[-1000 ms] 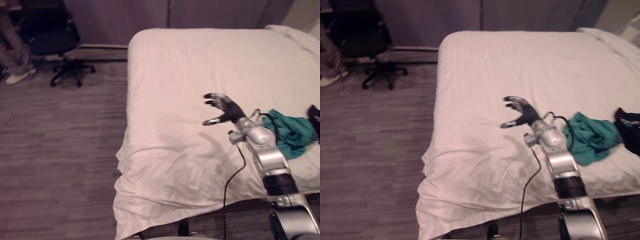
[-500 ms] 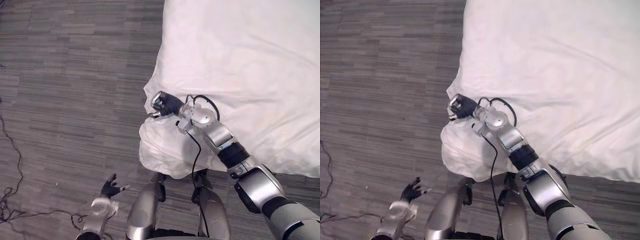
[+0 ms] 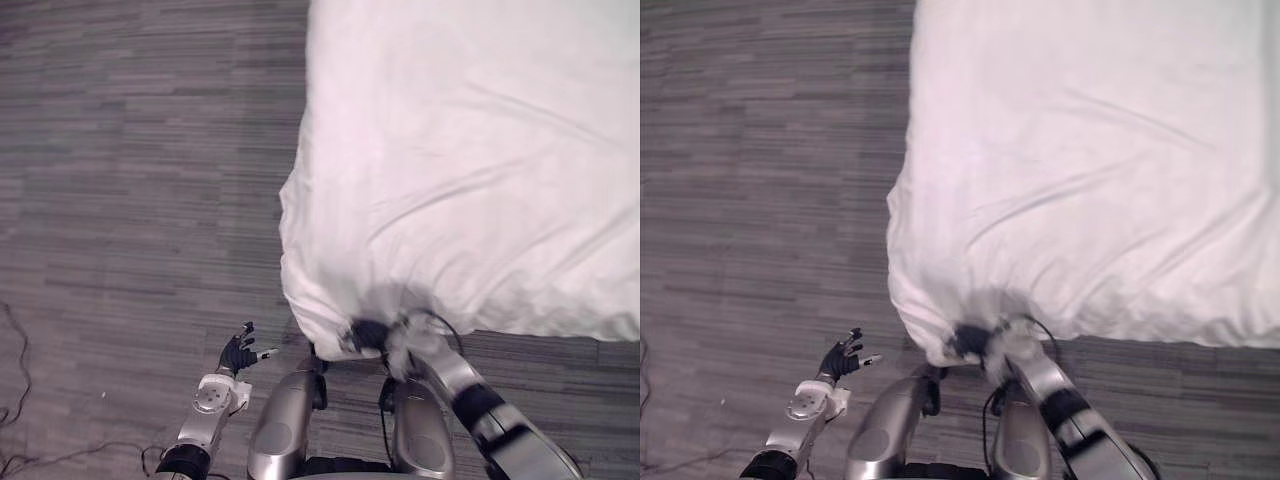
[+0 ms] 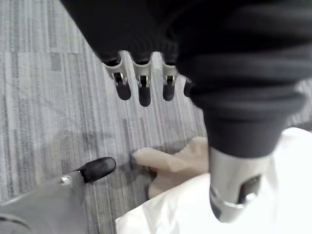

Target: Tidy the bed and pick cloth on bed and put in laundry

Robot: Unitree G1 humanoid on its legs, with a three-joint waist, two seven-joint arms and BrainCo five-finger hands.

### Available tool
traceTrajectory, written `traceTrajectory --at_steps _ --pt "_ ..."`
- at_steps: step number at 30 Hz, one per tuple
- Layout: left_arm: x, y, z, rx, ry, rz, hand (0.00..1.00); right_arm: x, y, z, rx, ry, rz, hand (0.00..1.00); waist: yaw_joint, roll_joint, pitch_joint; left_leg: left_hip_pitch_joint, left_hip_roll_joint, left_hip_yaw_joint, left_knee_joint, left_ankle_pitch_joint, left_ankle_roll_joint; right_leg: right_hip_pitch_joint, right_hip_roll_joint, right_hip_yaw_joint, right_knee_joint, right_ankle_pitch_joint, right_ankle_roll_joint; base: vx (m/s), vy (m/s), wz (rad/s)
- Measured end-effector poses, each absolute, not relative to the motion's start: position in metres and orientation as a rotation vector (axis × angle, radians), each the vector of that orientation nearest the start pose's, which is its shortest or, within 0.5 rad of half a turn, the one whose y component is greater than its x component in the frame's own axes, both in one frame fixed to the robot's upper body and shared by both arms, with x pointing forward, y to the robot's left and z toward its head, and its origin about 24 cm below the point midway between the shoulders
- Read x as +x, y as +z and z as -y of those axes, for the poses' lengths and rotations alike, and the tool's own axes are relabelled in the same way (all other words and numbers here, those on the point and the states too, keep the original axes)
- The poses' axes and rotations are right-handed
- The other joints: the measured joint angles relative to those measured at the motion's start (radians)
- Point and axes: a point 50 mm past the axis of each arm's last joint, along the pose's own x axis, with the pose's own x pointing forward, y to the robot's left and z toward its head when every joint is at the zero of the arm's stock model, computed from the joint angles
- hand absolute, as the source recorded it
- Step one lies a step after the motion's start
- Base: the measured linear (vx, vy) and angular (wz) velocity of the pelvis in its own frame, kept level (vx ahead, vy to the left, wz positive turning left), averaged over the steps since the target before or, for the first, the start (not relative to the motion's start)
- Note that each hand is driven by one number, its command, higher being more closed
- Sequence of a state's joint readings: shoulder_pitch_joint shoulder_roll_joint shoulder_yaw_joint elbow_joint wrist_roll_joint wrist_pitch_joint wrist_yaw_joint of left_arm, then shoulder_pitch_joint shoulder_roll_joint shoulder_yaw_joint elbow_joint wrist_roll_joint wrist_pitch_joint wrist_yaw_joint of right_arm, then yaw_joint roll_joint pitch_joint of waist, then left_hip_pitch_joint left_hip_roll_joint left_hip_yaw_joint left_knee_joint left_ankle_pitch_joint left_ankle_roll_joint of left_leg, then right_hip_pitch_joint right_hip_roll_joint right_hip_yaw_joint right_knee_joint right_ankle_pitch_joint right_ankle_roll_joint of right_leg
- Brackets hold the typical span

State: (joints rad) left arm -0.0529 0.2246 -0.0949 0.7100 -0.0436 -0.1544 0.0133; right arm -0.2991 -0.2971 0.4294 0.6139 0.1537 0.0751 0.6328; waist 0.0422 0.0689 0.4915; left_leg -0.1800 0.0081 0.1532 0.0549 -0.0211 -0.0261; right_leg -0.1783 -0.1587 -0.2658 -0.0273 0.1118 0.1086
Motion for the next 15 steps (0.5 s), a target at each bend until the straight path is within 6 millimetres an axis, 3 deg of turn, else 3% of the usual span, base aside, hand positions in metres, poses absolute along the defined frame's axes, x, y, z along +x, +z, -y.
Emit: traceTrajectory --at_steps 3,5,7,8,10,15 --pt "0.213 -0.084 -0.206 0.227 -0.005 -0.543 0.0 0.231 -0.058 0.141 -0.196 0.95 -0.654 1.0 -0.037 -0.047 -0.022 0.027 0.005 0.024 -0.006 -0.001 -0.001 0.017 0.004 0.013 -0.008 0.005 0.008 0.01 0.01 -0.29" --pt "0.208 -0.09 -0.207 0.264 -0.018 -0.599 0.0 0.221 -0.049 0.134 -0.203 1.028 -0.593 1.0 -0.049 -0.089 -0.059 0.091 0.018 0.054 -0.025 -0.008 -0.01 0.063 0.022 0.04 -0.029 0.016 0.011 0.03 -0.032 -0.41" --pt "0.199 -0.098 -0.208 0.283 -0.028 -0.656 0.0 0.22 -0.034 0.122 -0.199 1.069 -0.49 1.0 -0.049 -0.109 -0.129 0.126 0.03 0.071 -0.04 -0.012 -0.017 0.093 0.038 0.055 -0.051 0.02 0.006 0.05 -0.052 -0.32" --pt "0.196 -0.1 -0.208 0.288 -0.031 -0.671 0.0 0.222 -0.027 0.117 -0.189 1.079 -0.446 1.0 -0.049 -0.113 -0.148 0.138 0.035 0.077 -0.042 -0.015 -0.021 0.101 0.042 0.059 -0.052 0.019 0.006 0.08 -0.062 -0.31" --pt "0.183 -0.11 -0.209 0.299 -0.042 -0.734 0.0 0.231 0.008 0.1 -0.113 1.081 -0.249 1.0 -0.051 -0.112 -0.223 0.176 0.045 0.089 -0.058 -0.019 -0.028 0.128 0.055 0.072 -0.062 0.016 0.002 0.08 -0.054 -0.21" --pt "0.172 -0.117 -0.207 0.313 -0.07 -0.773 0.0 0.274 0.081 0.105 0.09 0.858 0.108 1.0 -0.05 -0.084 -0.239 0.19 0.046 0.126 -0.065 -0.02 -0.03 0.105 0.054 0.112 -0.029 0.01 -0.001 -0.02 0.001 -0.22"
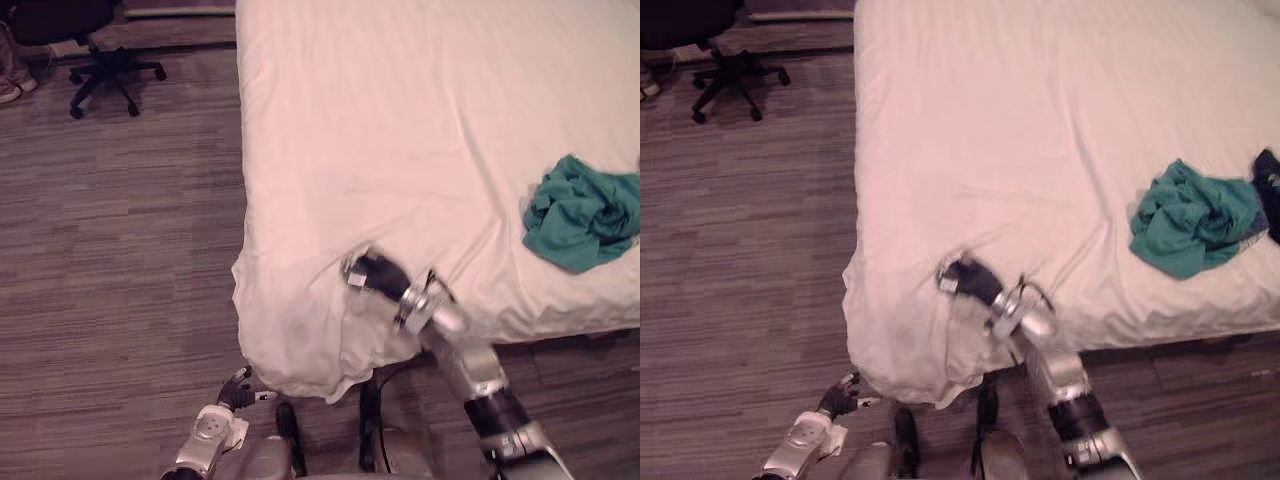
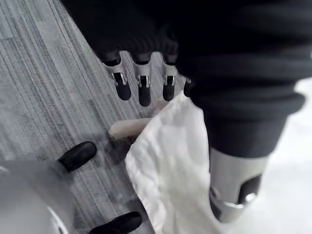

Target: Tidy the bed and pick cloth on bed and put in laundry

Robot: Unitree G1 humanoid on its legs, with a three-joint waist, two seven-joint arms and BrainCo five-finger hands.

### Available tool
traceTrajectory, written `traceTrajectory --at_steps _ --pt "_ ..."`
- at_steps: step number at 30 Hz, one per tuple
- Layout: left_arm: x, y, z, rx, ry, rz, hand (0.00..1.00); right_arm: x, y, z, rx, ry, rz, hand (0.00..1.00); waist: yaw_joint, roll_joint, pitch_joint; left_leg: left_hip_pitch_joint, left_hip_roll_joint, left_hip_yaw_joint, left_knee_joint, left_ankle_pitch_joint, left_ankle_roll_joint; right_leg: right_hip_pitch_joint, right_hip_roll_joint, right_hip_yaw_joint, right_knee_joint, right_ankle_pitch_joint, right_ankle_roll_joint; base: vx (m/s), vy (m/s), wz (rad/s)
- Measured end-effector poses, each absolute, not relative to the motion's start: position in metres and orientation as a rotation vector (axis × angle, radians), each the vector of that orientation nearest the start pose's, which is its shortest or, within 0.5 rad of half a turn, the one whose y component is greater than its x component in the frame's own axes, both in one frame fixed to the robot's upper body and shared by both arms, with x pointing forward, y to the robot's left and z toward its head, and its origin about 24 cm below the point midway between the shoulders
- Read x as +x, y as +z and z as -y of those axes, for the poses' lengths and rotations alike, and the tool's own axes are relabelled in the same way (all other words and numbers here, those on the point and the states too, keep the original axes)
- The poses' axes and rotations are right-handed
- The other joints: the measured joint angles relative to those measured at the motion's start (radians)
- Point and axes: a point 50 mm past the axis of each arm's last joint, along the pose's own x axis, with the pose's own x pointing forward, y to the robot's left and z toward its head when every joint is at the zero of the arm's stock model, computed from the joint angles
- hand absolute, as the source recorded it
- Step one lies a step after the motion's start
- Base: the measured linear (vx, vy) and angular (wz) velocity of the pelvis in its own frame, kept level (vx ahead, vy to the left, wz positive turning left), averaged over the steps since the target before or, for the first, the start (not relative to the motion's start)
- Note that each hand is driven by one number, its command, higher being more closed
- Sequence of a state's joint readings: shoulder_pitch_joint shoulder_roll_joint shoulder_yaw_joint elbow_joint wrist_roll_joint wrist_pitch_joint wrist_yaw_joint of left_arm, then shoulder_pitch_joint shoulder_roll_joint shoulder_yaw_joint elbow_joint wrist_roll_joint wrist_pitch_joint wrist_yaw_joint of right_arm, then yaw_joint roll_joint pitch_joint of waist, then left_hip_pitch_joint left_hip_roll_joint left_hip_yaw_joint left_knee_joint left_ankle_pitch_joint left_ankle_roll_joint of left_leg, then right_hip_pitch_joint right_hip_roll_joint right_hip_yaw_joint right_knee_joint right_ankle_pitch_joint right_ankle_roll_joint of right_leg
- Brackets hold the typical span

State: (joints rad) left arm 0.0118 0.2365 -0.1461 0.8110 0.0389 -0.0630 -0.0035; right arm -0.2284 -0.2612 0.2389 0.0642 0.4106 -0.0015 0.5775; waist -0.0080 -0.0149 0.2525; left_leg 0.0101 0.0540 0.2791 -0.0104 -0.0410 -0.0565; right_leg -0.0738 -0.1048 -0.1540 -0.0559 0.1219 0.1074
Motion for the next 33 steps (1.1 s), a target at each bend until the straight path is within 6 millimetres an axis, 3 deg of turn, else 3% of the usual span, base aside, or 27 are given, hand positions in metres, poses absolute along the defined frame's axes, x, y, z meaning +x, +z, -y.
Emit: traceTrajectory --at_steps 1,3,4,6,7,9,10,15,18,19,20,22,25,29,33 --pt "0.176 -0.116 -0.205 0.309 -0.072 -0.765 0.0 0.293 0.103 0.115 0.119 0.765 0.202 1.0 -0.001 0.014 0.026 -0.032 -0.001 0.016 0.036 -0.006 0.006 -0.037 -0.007 0.013 0.033 -0.002 0.001 -0.11 0.037 -0.18" --pt "0.184 -0.113 -0.201 0.303 -0.079 -0.737 0.0 0.31 0.125 0.128 0.141 0.667 0.284 1.0 -0.002 0.033 0.066 -0.068 -0.002 0.02 0.087 -0.022 0.014 -0.07 -0.016 0.025 0.069 -0.004 0.003 -0.15 0.038 -0.12" --pt "0.196 -0.107 -0.195 0.295 -0.089 -0.693 0.0 0.325 0.147 0.143 0.138 0.569 0.354 1.0 -0.004 0.061 0.117 -0.108 -0.004 0.028 0.133 -0.034 0.024 -0.111 -0.025 0.035 0.107 -0.009 0.004 -0.14 0.028 -0.08" --pt "0.203 -0.103 -0.191 0.293 -0.097 -0.659 0.0 0.339 0.16 0.162 0.105 0.477 0.367 1.0 -0.004 0.096 0.167 -0.152 -0.012 0.041 0.162 -0.04 0.034 -0.164 -0.035 0.057 0.133 -0.011 0.003 -0.17 0.047 -0.16" --pt "0.203 -0.103 -0.191 0.294 -0.101 -0.655 0.0 0.342 0.157 0.171 0.101 0.435 0.343 1.0 -0.005 0.11 0.177 -0.171 -0.015 0.043 0.168 -0.042 0.037 -0.183 -0.037 0.064 0.134 -0.009 0.002 -0.14 0.051 -0.16" --pt "0.2 -0.104 -0.192 0.286 -0.094 -0.661 0.0 0.345 0.135 0.19 0.095 0.34 0.245 1.0 -0.006 0.124 0.185 -0.19 -0.017 0.053 0.168 -0.047 0.034 -0.208 -0.037 0.076 0.135 -0.007 0.0 -0.03 0.019 -0.14" --pt "0.197 -0.106 -0.193 0.278 -0.088 -0.671 0.0 0.341 0.114 0.202 0.104 0.264 0.167 1.0 -0.006 0.129 0.189 -0.191 -0.014 0.065 0.167 -0.046 0.036 -0.216 -0.034 0.085 0.135 -0.005 -0.001 0.03 -0.005 -0.23" --pt "0.198 -0.103 -0.193 0.271 -0.089 -0.64 0.0 0.313 0.077 0.228 0.19 0.109 0.141 1.0 -0.036 0.13 0.189 -0.155 -0.005 0.068 0.169 -0.057 0.027 -0.176 -0.022 0.089 0.12 -0.009 0.008 0.07 -0.005 -0.08" --pt "0.198 -0.1 -0.196 0.248 -0.055 -0.618 0.0 0.28 0.033 0.252 0.284 -0.086 0.04 1.0 -0.044 0.122 0.187 -0.112 0.005 0.071 0.168 -0.075 0.017 -0.133 -0.012 0.091 0.12 -0.019 0.011 0.07 0.002 -0.04" --pt "0.198 -0.099 -0.198 0.232 -0.033 -0.608 0.0 0.256 -0.001 0.265 0.34 -0.211 -0.074 1.0 -0.046 0.115 0.18 -0.107 0.009 0.076 0.167 -0.081 0.013 -0.132 -0.007 0.1 0.122 -0.026 0.012 0.07 -0.004 -0.12" --pt "0.198 -0.098 -0.199 0.224 -0.024 -0.606 0.0 0.244 -0.016 0.268 0.36 -0.261 -0.131 0.0 -0.046 0.113 0.179 -0.105 0.011 0.083 0.166 -0.082 0.013 -0.133 -0.005 0.104 0.122 -0.027 0.013 0.08 -0.013 -0.22" --pt "0.198 -0.099 -0.196 0.207 -0.015 -0.61 0.0 0.19 -0.065 0.272 0.399 -0.403 -0.33 0.0 -0.059 0.108 0.176 -0.089 0.014 0.104 0.148 -0.083 0.011 -0.135 -0.001 0.111 0.123 -0.033 0.012 0.09 -0.013 -0.26" --pt "0.196 -0.103 -0.195 0.168 0.012 -0.64 0.0 0.138 -0.098 0.256 0.447 -0.483 -0.486 0.0 -0.093 0.085 0.165 -0.049 0.024 0.146 0.126 -0.091 0.0 -0.136 0.012 0.143 0.147 -0.051 0.007 0.08 -0.002 -0.38" --pt "0.184 -0.113 -0.201 0.04 0.103 -0.711 0.0 0.112 -0.121 0.23 0.523 -0.517 -0.602 0.0 -0.1 0.035 0.136 -0.02 0.051 0.191 0.142 -0.117 -0.019 -0.159 0.039 0.171 0.231 -0.114 -0.018 0.05 -0.041 -0.31" --pt "0.16 -0.127 -0.206 -0.083 0.213 -0.795 0.0 0.112 -0.131 0.221 0.511 -0.483 -0.668 0.0 -0.089 0.037 0.119 0.0 0.067 0.204 0.129 -0.114 -0.028 -0.144 0.062 0.175 0.21 -0.109 -0.019 0.08 -0.054 -0.11"
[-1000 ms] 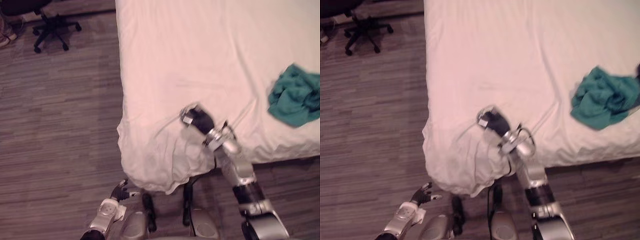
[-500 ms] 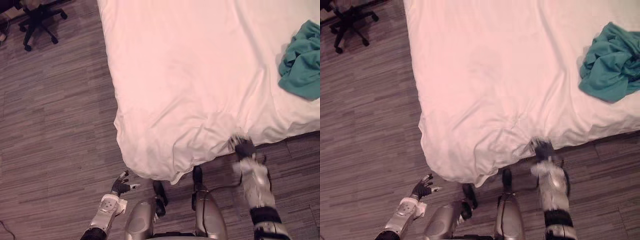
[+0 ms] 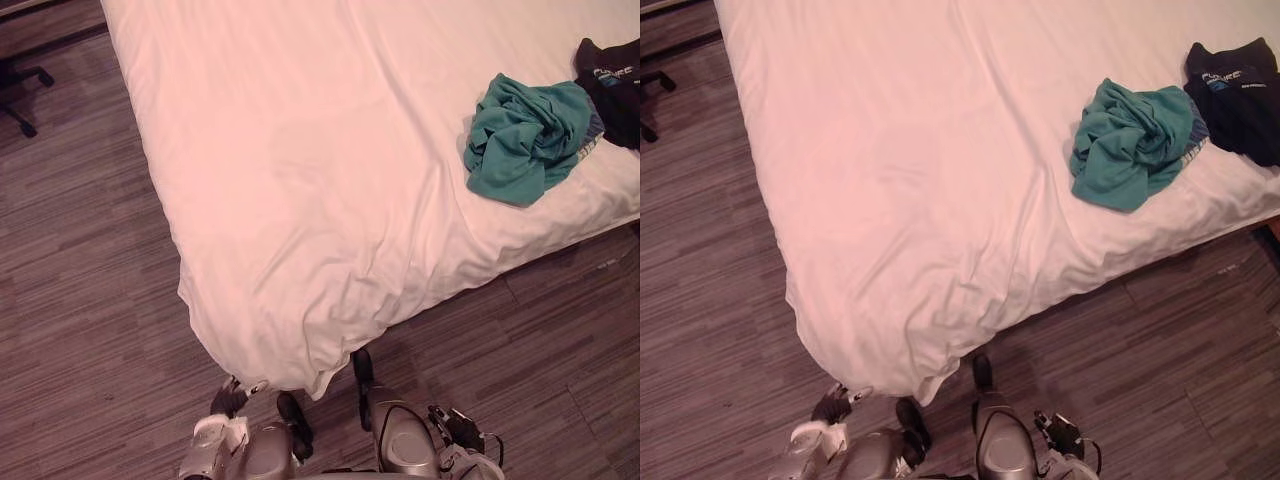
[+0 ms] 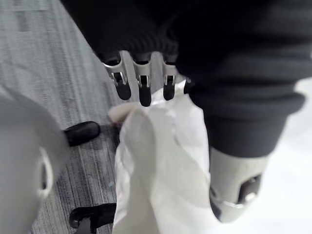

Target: Tidy the bed and pick cloth on bed and put in laundry

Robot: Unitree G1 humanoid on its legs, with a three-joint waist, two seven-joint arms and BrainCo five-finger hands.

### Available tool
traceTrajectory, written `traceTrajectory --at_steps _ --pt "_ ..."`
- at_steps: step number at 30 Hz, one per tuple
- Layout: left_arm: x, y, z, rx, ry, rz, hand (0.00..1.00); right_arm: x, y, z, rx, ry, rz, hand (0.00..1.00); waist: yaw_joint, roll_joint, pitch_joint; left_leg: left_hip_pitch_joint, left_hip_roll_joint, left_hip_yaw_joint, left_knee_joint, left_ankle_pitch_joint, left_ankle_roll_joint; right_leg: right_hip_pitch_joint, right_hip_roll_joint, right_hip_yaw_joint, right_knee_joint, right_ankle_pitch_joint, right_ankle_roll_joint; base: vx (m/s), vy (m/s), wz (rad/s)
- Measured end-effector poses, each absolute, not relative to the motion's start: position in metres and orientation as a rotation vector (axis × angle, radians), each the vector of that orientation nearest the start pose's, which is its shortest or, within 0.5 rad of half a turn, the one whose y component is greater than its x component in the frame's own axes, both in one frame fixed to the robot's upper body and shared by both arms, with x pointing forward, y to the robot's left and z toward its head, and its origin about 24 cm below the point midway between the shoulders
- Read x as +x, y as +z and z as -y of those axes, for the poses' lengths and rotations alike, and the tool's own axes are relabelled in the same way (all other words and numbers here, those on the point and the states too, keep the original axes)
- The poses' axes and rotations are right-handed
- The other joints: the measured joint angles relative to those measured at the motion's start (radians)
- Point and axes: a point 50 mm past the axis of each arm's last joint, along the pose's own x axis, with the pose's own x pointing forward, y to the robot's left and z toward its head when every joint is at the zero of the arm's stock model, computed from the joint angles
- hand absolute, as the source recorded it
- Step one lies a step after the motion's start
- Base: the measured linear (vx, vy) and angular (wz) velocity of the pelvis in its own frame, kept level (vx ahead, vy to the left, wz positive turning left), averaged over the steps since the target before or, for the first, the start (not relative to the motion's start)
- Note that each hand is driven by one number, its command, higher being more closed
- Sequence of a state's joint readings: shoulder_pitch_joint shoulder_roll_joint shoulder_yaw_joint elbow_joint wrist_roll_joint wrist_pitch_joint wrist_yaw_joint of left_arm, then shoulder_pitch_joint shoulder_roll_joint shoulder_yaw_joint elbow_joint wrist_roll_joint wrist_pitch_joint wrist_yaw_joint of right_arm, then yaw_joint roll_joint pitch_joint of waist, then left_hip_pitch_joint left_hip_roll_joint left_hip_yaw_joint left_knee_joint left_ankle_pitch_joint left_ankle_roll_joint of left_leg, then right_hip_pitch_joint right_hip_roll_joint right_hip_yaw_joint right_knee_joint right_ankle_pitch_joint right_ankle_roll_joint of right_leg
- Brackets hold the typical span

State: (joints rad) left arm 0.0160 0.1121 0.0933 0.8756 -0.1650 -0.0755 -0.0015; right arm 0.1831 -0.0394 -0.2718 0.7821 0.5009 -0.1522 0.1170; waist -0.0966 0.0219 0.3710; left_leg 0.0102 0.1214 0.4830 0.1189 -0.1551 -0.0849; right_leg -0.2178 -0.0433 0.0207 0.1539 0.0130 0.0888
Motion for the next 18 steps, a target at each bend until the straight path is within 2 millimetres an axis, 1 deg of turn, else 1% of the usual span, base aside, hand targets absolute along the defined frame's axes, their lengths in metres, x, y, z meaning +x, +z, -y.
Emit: traceTrajectory --at_steps 2,3,4,6,7,8,10,11,14,15,16,17,18 --pt "0.137 -0.141 -0.208 -0.189 0.341 -0.886 0.0 0.109 -0.136 0.22 0.471 -0.446 -0.707 0.0 0.016 0.018 -0.02 0.038 0.014 -0.001 -0.03 0.007 -0.012 0.062 0.02 -0.007 -0.079 0.032 -0.004 0.13 -0.042 -0.04" --pt "0.131 -0.144 -0.209 -0.213 0.373 -0.916 0.0 0.107 -0.137 0.221 0.463 -0.44 -0.712 0.0 0.02 0.021 -0.028 0.049 0.017 -0.002 -0.038 0.009 -0.015 0.08 0.025 -0.009 -0.099 0.041 -0.006 0.15 -0.046 0.01" --pt "0.115 -0.151 -0.209 -0.262 0.433 -0.983 0.0 0.104 -0.139 0.219 0.447 -0.418 -0.739 0.0 0.029 0.024 -0.055 0.067 0.021 -0.005 -0.051 0.011 -0.019 0.119 0.031 -0.018 -0.151 0.057 -0.006 0.07 -0.025 0.07" --pt "0.099 -0.158 -0.208 -0.287 0.481 -1.065 0.0 0.099 -0.142 0.218 0.43 -0.394 -0.764 0.0 0.036 0.023 -0.087 0.076 0.022 -0.019 -0.057 0.013 -0.023 0.16 0.034 -0.034 -0.208 0.077 -0.008 0.09 -0.035 0.24" --pt "0.088 -0.162 -0.206 -0.331 0.539 -1.124 0.0 0.096 -0.144 0.218 0.416 -0.381 -0.785 0.0 0.04 0.021 -0.113 0.089 0.021 -0.03 -0.071 0.018 -0.03 0.192 0.035 -0.05 -0.245 0.09 -0.011 0.08 -0.036 0.35" --pt "0.083 -0.163 -0.207 -0.349 0.575 -1.162 0.0 0.096 -0.145 0.218 0.404 -0.372 -0.797 0.0 0.049 0.02 -0.128 0.102 0.025 -0.039 -0.075 0.019 -0.032 0.21 0.04 -0.061 -0.247 0.089 -0.012 0.03 -0.024 0.29" --pt "0.076 -0.165 -0.208 -0.354 0.598 -1.22 0.0 0.096 -0.145 0.217 0.38 -0.349 -0.809 0.0 0.055 0.019 -0.151 0.116 0.026 -0.045 -0.083 0.02 -0.033 0.221 0.042 -0.065 -0.253 0.087 -0.014 -0.04 -0.021 0.07" --pt "0.074 -0.166 -0.207 -0.342 0.595 -1.255 0.0 0.098 -0.146 0.215 0.376 -0.328 -0.814 0.0 0.057 0.015 -0.166 0.117 0.025 -0.045 -0.083 0.019 -0.033 0.221 0.042 -0.062 -0.253 0.086 -0.014 -0.06 -0.022 -0.04" --pt "0.068 -0.167 -0.213 -0.277 0.579 -1.305 0.0 0.106 -0.146 0.208 0.361 -0.273 -0.825 0.0 0.058 0.006 -0.177 0.133 0.022 -0.026 -0.081 0.018 -0.034 0.22 0.044 -0.034 -0.253 0.088 -0.016 -0.1 -0.025 -0.28" --pt "0.067 -0.167 -0.216 -0.234 0.569 -1.323 0.0 0.109 -0.145 0.204 0.353 -0.237 -0.825 0.0 0.057 -0.001 -0.179 0.135 0.022 -0.022 -0.054 0.006 -0.04 0.215 0.049 0.01 -0.253 0.086 -0.016 -0.1 -0.013 -0.47" --pt "0.066 -0.167 -0.217 -0.224 0.57 -1.328 0.0 0.11 -0.145 0.202 0.352 -0.225 -0.825 0.0 0.058 -0.005 -0.178 0.129 0.024 -0.028 -0.03 -0.002 -0.036 0.21 0.05 0.025 -0.253 0.083 -0.018 -0.1 -0.036 -0.84" --pt "0.065 -0.166 -0.221 -0.211 0.585 -1.318 0.0 0.112 -0.145 0.199 0.352 -0.204 -0.827 0.0 0.067 -0.021 -0.17 0.117 0.023 -0.061 0.038 -0.008 -0.027 0.205 0.053 0.071 -0.253 0.082 -0.015 -0.06 -0.076 -1.26" --pt "0.063 -0.166 -0.223 -0.204 0.602 -1.31 0.0 0.112 -0.146 0.194 0.354 -0.186 -0.836 0.0 0.078 -0.033 -0.176 0.08 0.027 -0.116 0.14 -0.023 -0.001 0.185 0.059 0.129 -0.245 0.081 -0.02 -0.06 -0.088 -1.73"
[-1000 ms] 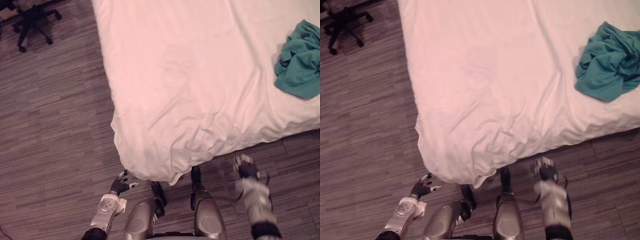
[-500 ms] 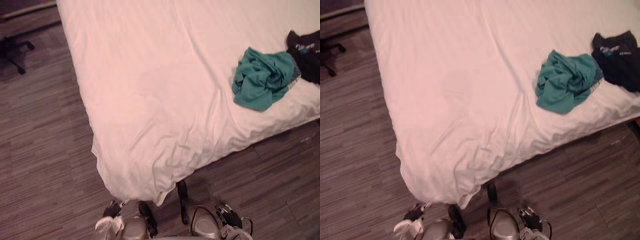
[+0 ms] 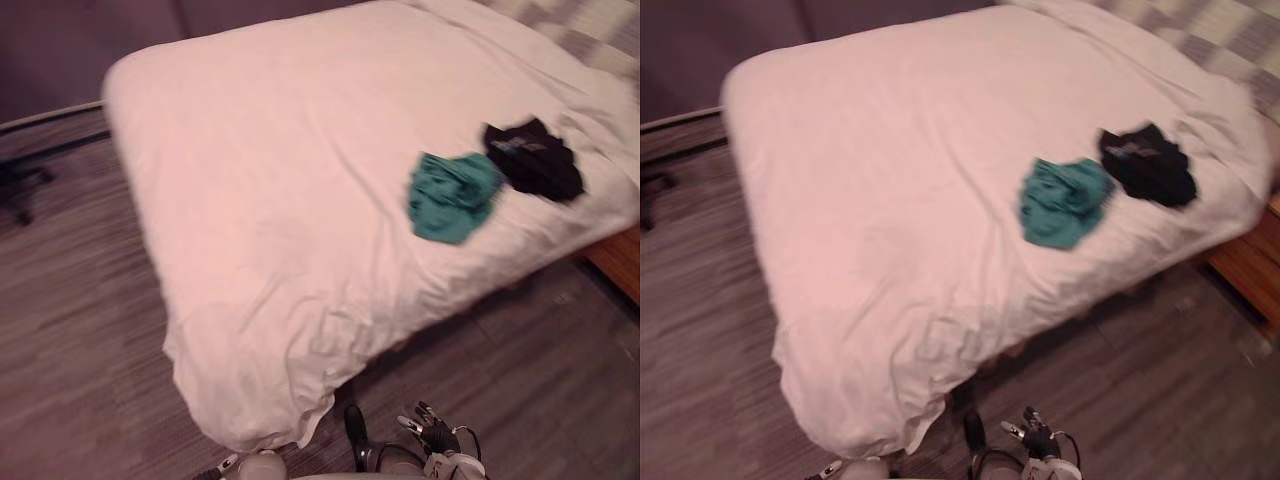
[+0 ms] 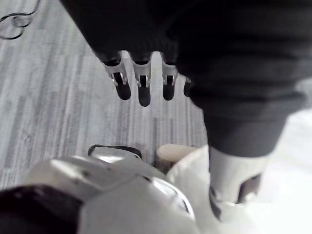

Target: Tidy the bed and pick cloth on bed and put in laundry

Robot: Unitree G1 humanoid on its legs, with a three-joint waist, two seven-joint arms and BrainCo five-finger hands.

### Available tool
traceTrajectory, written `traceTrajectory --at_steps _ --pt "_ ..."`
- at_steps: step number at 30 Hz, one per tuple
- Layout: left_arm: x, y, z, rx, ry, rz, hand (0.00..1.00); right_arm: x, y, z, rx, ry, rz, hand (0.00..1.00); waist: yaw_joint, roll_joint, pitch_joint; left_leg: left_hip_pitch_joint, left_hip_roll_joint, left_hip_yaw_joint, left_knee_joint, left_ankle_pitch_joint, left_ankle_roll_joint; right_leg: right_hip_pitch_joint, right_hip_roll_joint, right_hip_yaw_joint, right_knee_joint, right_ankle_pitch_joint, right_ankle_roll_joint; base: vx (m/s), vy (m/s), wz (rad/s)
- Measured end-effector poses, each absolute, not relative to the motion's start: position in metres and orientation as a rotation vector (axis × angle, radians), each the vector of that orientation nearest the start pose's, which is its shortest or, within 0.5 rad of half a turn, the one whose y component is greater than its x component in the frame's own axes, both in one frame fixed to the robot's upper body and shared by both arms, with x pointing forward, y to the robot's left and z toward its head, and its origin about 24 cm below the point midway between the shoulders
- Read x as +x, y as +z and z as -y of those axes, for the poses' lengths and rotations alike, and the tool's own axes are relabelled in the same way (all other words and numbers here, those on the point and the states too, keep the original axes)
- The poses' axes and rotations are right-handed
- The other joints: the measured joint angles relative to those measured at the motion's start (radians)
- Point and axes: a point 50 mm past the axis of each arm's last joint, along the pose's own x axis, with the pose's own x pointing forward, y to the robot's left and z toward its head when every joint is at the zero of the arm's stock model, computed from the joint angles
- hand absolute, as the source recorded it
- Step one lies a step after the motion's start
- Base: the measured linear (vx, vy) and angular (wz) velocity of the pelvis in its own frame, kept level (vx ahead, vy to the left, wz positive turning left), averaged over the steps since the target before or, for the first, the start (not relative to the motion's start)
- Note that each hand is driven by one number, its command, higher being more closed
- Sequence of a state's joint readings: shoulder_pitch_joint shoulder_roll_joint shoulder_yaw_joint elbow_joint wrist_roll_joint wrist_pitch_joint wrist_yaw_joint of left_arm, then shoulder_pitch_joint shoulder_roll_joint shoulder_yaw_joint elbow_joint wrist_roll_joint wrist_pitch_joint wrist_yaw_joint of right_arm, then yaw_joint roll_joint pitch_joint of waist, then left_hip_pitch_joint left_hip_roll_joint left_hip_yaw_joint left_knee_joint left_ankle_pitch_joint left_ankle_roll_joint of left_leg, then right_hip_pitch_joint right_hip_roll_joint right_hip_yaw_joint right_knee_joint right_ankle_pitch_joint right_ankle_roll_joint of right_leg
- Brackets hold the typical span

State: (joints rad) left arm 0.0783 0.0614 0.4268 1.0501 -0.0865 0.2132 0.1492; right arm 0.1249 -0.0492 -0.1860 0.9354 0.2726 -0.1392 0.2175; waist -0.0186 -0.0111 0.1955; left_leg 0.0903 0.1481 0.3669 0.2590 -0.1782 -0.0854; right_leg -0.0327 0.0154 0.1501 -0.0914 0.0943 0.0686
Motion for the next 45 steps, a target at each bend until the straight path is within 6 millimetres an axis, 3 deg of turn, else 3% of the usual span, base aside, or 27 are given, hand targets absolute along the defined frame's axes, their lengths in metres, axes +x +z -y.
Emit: traceTrajectory --at_steps 3,4,6,7,9,10,11,12,14,15,16,17,18,19,20,21,22,24,26,27,28,39,41,42,43,44,45 --pt "0.059 -0.166 -0.221 -0.201 0.612 -1.274 0.0 0.114 -0.144 0.195 0.32 -0.156 -0.837 0.0 0.016 -0.001 -0.003 -0.154 0.008 -0.166 0.343 -0.029 0.076 -0.094 0.027 0.08 0.109 -0.015 -0.048 -0.08 -0.018 -1.93" --pt "0.059 -0.167 -0.215 -0.194 0.594 -1.27 0.0 0.113 -0.144 0.201 0.299 -0.158 -0.84 0.0 0.017 0.021 -0.012 -0.19 -0.004 -0.258 0.418 -0.092 0.09 -0.123 0.056 0.136 0.129 -0.014 -0.048 -0.14 0.184 -2.0" --pt "0.062 -0.167 -0.21 -0.172 0.553 -1.266 0.0 0.114 -0.143 0.204 0.283 -0.166 -0.829 0.0 0.02 0.046 -0.025 -0.17 -0.029 -0.334 0.395 -0.154 0.097 -0.158 0.093 0.162 0.131 -0.011 -0.052 -0.22 0.242 -2.27" --pt "0.064 -0.167 -0.211 -0.135 0.522 -1.27 0.0 0.117 -0.141 0.203 0.275 -0.162 -0.812 0.0 0.022 0.038 -0.027 -0.111 -0.048 -0.328 0.311 -0.204 0.116 -0.19 0.093 0.13 0.14 -0.01 -0.072 -0.31 0.268 -2.53" --pt "0.072 -0.167 -0.211 -0.05 0.444 -1.299 0.0 0.12 -0.137 0.201 0.231 -0.141 -0.78 0.0 0.015 0.047 -0.032 -0.035 -0.038 -0.255 0.134 -0.242 0.103 -0.234 0.065 -0.025 0.124 -0.036 -0.101 -0.28 0.217 -2.42" --pt "0.077 -0.165 -0.214 -0.023 0.42 -1.299 0.0 0.129 -0.133 0.201 0.203 -0.127 -0.747 0.0 0.021 0.046 -0.02 -0.007 -0.024 -0.135 0.075 -0.236 0.052 -0.326 0.023 -0.199 0.328 -0.059 -0.1 -0.18 0.089 -1.96" --pt "0.076 -0.166 -0.214 -0.02 0.411 -1.318 0.0 0.131 -0.131 0.202 0.199 -0.138 -0.732 0.0 0.019 0.04 -0.016 0.018 -0.014 -0.08 0.058 -0.227 0.051 -0.35 -0.01 -0.3 0.52 -0.107 -0.114 -0.16 0.083 -2.17" --pt "0.07 -0.167 -0.214 -0.001 0.393 -1.366 0.0 0.123 -0.134 0.203 0.195 -0.162 -0.753 0.0 0.013 0.045 -0.02 0.057 -0.002 -0.021 0.029 -0.213 0.046 -0.32 -0.05 -0.355 0.686 -0.175 -0.107 -0.11 0.052 -1.32" --pt "0.064 -0.168 -0.218 0.069 0.355 -1.414 0.0 0.113 -0.138 0.199 0.204 -0.176 -0.782 0.0 0.006 0.024 -0.042 0.068 -0.008 0.008 0.017 -0.195 0.042 -0.236 -0.109 -0.349 0.72 -0.263 -0.08 -0.01 -0.026 -0.81" --pt "0.064 -0.167 -0.223 0.092 0.356 -1.423 0.0 0.11 -0.141 0.193 0.214 -0.175 -0.8 0.0 0.01 -0.008 -0.051 0.064 -0.04 0.005 0.017 -0.177 0.039 -0.223 -0.107 -0.354 0.674 -0.267 -0.082 0.02 -0.101 -0.8" --pt "0.063 -0.168 -0.222 0.09 0.345 -1.441 0.0 0.108 -0.142 0.193 0.206 -0.177 -0.801 0.0 0.012 -0.004 -0.051 0.062 -0.045 -0.003 0.017 -0.141 0.058 -0.204 -0.091 -0.354 0.623 -0.243 -0.117 -0.03 -0.113 -1.21" --pt "0.062 -0.168 -0.221 0.11 0.323 -1.467 0.0 0.107 -0.143 0.193 0.194 -0.176 -0.806 0.0 0.012 -0.014 -0.048 0.045 -0.044 -0.007 0.038 -0.075 0.114 -0.154 -0.054 -0.321 0.482 -0.156 -0.13 -0.07 -0.116 -1.22" --pt "0.062 -0.169 -0.221 0.117 0.314 -1.476 0.0 0.106 -0.144 0.192 0.195 -0.176 -0.812 0.0 0.014 -0.011 -0.052 0.041 -0.043 -0.011 0.012 -0.085 0.119 -0.126 -0.033 -0.286 0.393 -0.103 -0.108 -0.12 -0.139 -1.6" --pt "0.056 -0.171 -0.215 0.12 0.283 -1.504 0.0 0.111 -0.142 0.201 0.165 -0.179 -0.798 0.0 0.013 0.04 -0.084 0.054 0.001 0.0 -0.128 -0.021 0.066 -0.118 -0.007 -0.313 0.403 -0.144 -0.12 -0.06 -0.128 -1.35" --pt "0.054 -0.17 -0.219 0.143 0.282 -1.515 0.0 0.113 -0.143 0.198 0.15 -0.162 -0.808 0.0 -0.008 0.021 -0.073 0.076 -0.021 0.038 -0.167 -0.022 0.046 -0.109 -0.071 -0.362 0.485 -0.23 -0.086 -0.05 -0.147 -1.46" --pt "0.052 -0.169 -0.227 0.183 0.276 -1.527 0.0 0.109 -0.146 0.193 0.148 -0.137 -0.831 0.0 -0.003 -0.017 -0.076 0.074 -0.038 0.084 -0.168 -0.023 0.037 -0.081 -0.1 -0.356 0.407 -0.258 -0.029 -0.01 -0.126 -1.11" --pt "0.05 -0.168 -0.23 0.195 0.277 -1.536 0.0 0.107 -0.148 0.189 0.144 -0.115 -0.844 0.0 0.004 -0.036 -0.081 0.069 -0.043 0.112 -0.167 -0.024 0.024 -0.06 -0.085 -0.354 0.319 -0.254 -0.033 -0.11 -0.244 -1.19" --pt "0.046 -0.169 -0.228 0.184 0.271 -1.561 0.0 0.11 -0.147 0.192 0.13 -0.096 -0.844 0.0 -0.001 -0.004 -0.072 0.069 0.0 0.15 -0.142 -0.015 -0.001 0.021 -0.012 -0.283 0.106 -0.109 -0.051 -0.1 -0.289 -1.13" --pt "0.044 -0.169 -0.229 0.17 0.285 -1.568 0.0 0.11 -0.148 0.193 0.129 -0.088 -0.855 0.0 -0.002 -0.006 -0.069 0.064 0.009 0.135 -0.083 -0.024 -0.004 0.044 0.004 -0.239 0.067 -0.078 -0.06 -0.06 -0.144 -0.66" --pt "0.04 -0.17 -0.229 0.139 0.303 -1.571 0.0 0.109 -0.148 0.194 0.123 -0.075 -0.865 0.0 -0.001 -0.014 -0.063 0.039 0.006 0.057 -0.031 -0.049 0.022 0.059 0.009 -0.208 0.049 -0.071 -0.066 -0.05 -0.086 -0.41" --pt "0.041 -0.173 -0.216 0.081 0.238 -1.499 0.0 0.078 -0.158 0.217 0.129 -0.146 -1.028 0.0 0.006 0.014 -0.051 0.084 -0.078 -0.213 -0.142 -0.074 0.028 0.055 -0.013 -0.182 -0.008 0.01 -0.035 -0.04 -0.05 -0.2" --pt "0.042 -0.173 -0.215 0.051 0.216 -1.488 0.0 0.074 -0.16 0.217 0.155 -0.183 -1.059 0.0 0.003 0.015 -0.05 0.09 -0.065 -0.17 -0.142 -0.075 0.025 0.051 -0.007 -0.173 -0.008 0.009 -0.035 0.0 -0.002 -0.04" --pt "0.042 -0.173 -0.214 -0.015 0.233 -1.482 0.0 0.07 -0.161 0.221 0.199 -0.246 -1.067 0.0 -0.002 0.034 -0.046 0.099 -0.028 -0.107 -0.127 -0.096 -0.01 0.052 0.011 -0.229 -0.007 -0.028 -0.061 0.0 -0.05 -0.67" --pt "0.042 -0.174 -0.211 -0.056 0.241 -1.471 0.0 0.069 -0.16 0.224 0.19 -0.254 -1.072 0.0 -0.004 0.053 -0.054 0.085 0.022 -0.06 -0.076 -0.12 -0.052 0.042 0.032 -0.29 0.053 -0.065 -0.099 0.06 -0.085 -0.96" --pt "0.045 -0.173 -0.212 -0.065 0.237 -1.453 0.0 0.07 -0.161 0.223 0.193 -0.253 -1.074 0.0 -0.002 0.052 -0.055 0.071 0.042 -0.04 -0.01 -0.124 -0.061 0.021 0.037 -0.311 0.097 -0.086 -0.099 0.12 -0.13 -1.03" --pt "0.052 -0.17 -0.222 -0.098 0.277 -1.4 0.0 0.065 -0.163 0.217 0.212 -0.252 -1.095 0.0 -0.012 0.016 -0.059 -0.004 0.074 -0.01 0.187 -0.124 -0.062 0.022 0.036 -0.3 0.128 -0.099 -0.104 0.15 -0.146 -0.81" --pt "0.056 -0.168 -0.225 -0.131 0.3 -1.366 0.0 0.063 -0.163 0.216 0.229 -0.26 -1.103 0.0 -0.017 0.021 -0.058 -0.051 0.105 -0.009 0.318 -0.119 -0.052 0.028 0.05 -0.293 0.129 -0.105 -0.112 0.14 -0.231 -1.14"
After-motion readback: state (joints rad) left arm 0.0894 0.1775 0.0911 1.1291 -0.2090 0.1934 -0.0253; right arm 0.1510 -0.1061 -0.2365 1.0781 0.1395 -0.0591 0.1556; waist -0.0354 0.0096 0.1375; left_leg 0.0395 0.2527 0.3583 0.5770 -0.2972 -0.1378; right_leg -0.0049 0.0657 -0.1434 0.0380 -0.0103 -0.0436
